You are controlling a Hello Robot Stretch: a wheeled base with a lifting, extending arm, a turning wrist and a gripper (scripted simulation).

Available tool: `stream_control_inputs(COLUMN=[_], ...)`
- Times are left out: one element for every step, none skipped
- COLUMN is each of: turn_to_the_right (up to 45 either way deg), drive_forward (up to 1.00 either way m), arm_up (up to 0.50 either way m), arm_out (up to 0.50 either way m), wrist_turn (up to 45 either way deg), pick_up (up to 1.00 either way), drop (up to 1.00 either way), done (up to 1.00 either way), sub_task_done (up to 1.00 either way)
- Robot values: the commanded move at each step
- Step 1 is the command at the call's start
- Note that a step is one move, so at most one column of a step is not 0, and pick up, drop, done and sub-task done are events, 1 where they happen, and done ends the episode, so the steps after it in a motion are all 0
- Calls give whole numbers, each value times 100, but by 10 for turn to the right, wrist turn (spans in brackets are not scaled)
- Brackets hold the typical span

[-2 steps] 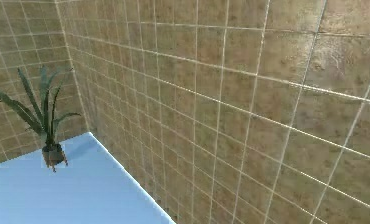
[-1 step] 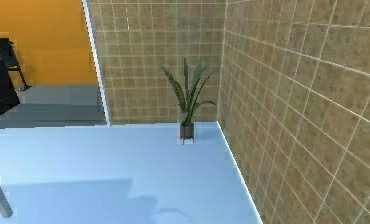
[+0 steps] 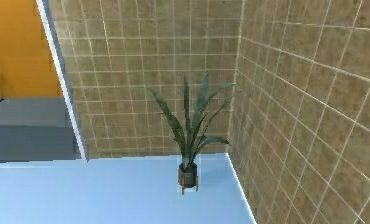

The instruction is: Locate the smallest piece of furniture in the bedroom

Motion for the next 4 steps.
stream_control_inputs(turn_to_the_right=[-450, -30, 0, -90], drive_forward=[0, 0, 100, 0], arm_up=[0, 0, 0, 0], arm_out=[0, 0, 0, 0], wrist_turn=[0, 0, 0, 0], pick_up=[0, 0, 0, 0], drop=[0, 0, 0, 0], done=[0, 0, 0, 0], sub_task_done=[0, 0, 0, 0])
